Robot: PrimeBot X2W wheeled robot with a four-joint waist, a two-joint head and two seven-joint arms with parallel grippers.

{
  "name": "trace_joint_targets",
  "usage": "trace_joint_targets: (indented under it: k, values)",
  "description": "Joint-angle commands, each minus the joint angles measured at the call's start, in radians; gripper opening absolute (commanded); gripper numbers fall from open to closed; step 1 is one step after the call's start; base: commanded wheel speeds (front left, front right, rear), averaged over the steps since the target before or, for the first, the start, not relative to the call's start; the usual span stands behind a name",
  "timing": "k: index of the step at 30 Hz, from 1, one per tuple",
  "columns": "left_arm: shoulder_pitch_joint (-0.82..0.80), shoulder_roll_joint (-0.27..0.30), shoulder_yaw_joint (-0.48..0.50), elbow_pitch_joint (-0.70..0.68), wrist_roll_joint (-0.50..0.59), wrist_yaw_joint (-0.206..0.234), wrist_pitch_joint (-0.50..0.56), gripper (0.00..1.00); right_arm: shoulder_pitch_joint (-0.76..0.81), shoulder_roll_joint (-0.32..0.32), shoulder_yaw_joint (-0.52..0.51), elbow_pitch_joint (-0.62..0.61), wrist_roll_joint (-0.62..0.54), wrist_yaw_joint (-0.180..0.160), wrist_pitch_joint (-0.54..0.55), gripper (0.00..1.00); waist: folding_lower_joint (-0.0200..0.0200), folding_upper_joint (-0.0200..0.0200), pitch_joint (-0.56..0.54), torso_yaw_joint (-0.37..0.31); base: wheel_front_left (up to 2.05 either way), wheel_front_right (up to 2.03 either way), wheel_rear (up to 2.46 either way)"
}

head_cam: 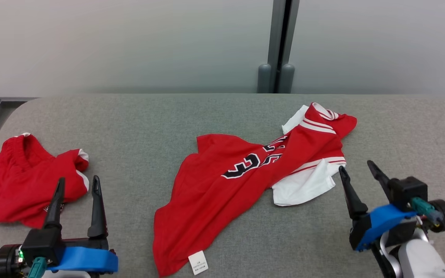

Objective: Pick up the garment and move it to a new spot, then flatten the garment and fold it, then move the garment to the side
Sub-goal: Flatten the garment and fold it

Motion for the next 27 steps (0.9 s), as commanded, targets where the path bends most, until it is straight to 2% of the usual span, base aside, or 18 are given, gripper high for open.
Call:
trace_joint_targets:
  k: [1, 4, 9, 21, 22, 23, 24, 25, 27]
  values:
    - [-0.022, -0.004, 0.000, 0.001, 0.007, -0.005, -0.005, 1.00, -0.041, -0.016, 0.009, 0.024, -0.009, 0.000, 0.017, 1.00, 0.0000, 0.0000, 0.015, 0.019, 0.00, 0.00, 0.00]
    - [-0.035, -0.015, -0.002, -0.001, 0.015, -0.012, -0.005, 1.00, -0.111, -0.042, 0.023, 0.089, -0.010, 0.000, 0.036, 1.00, 0.0000, 0.0000, 0.034, 0.044, 0.00, 0.00, 0.00]
    - [-0.066, -0.033, -0.007, 0.009, 0.025, -0.030, -0.005, 1.00, -0.200, -0.080, 0.025, 0.270, -0.015, 0.000, 0.042, 1.00, 0.0000, 0.0000, 0.067, 0.095, 0.00, 0.00, 0.00]
    - [-0.096, -0.057, -0.004, 0.017, 0.042, -0.049, -0.005, 1.00, -0.296, -0.081, 0.012, 0.615, -0.032, 0.000, -0.025, 1.00, 0.0000, 0.0000, 0.108, 0.137, 0.00, 0.00, 0.00]
    - [-0.096, -0.058, -0.003, 0.018, 0.044, -0.049, -0.005, 1.00, -0.303, -0.074, 0.014, 0.634, -0.028, 0.000, -0.035, 0.89, 0.0000, 0.0000, 0.109, 0.136, 0.00, 0.00, 0.00]
    - [-0.097, -0.059, -0.001, 0.018, 0.045, -0.049, -0.005, 1.00, -0.310, -0.067, 0.018, 0.650, -0.021, 0.000, -0.046, 0.38, 0.0000, 0.0000, 0.110, 0.134, 0.00, 0.00, 0.00]
    - [-0.097, -0.060, 0.001, 0.018, 0.046, -0.050, -0.005, 1.00, -0.318, -0.064, 0.020, 0.664, -0.013, 0.000, -0.061, 0.05, 0.0000, 0.0000, 0.111, 0.131, 0.00, 0.00, 0.00]
    - [-0.097, -0.060, 0.001, 0.019, 0.048, -0.052, -0.005, 1.00, -0.326, -0.064, 0.022, 0.676, -0.009, 0.000, -0.074, 0.00, 0.0000, 0.0000, 0.111, 0.127, 0.00, 0.00, 0.00]
    - [-0.099, -0.062, 0.002, 0.022, 0.051, -0.054, -0.005, 1.00, -0.342, -0.059, 0.028, 0.703, 0.005, 0.000, -0.097, 0.00, 0.0000, 0.0000, 0.111, 0.119, 0.00, 0.00, 0.00]
